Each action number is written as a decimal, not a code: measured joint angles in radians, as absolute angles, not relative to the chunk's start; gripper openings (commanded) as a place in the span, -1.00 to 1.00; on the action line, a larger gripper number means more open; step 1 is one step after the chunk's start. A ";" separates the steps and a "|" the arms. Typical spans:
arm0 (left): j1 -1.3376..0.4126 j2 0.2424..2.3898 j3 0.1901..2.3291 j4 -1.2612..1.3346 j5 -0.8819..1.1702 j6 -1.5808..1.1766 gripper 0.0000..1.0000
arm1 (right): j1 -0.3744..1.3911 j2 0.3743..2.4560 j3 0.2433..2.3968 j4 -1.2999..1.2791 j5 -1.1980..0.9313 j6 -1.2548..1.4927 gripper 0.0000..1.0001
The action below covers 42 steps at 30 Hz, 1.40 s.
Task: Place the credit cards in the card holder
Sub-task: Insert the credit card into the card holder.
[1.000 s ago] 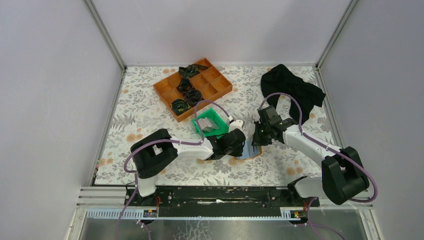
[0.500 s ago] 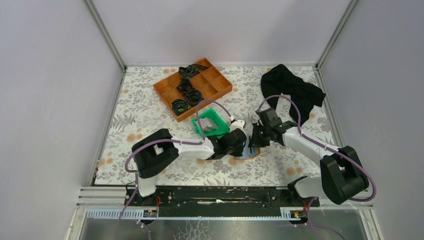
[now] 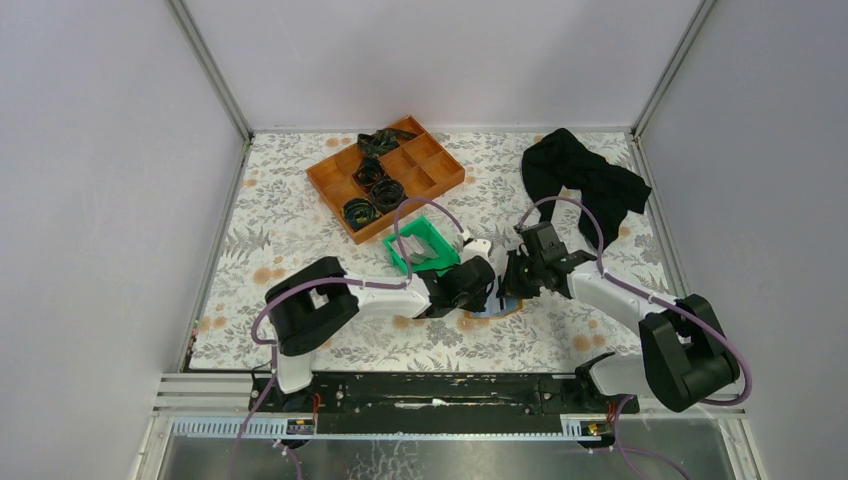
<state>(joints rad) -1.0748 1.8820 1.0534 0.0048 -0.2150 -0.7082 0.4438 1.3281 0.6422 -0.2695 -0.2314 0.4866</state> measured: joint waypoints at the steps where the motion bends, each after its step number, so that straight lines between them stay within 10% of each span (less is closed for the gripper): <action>1: -1.075 1.880 1.053 0.001 -0.220 -0.709 -0.44 | 0.444 1.328 0.637 -0.260 -0.232 0.491 -1.00; 42: -1.075 1.731 0.943 -0.203 -0.345 -0.772 -0.45 | 0.443 1.414 0.582 -0.070 -0.333 0.566 -1.00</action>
<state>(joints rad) -1.0748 1.7306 0.9428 -0.2031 -0.3447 -0.7723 0.4431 1.4136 0.5823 -0.0704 -0.3332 0.5659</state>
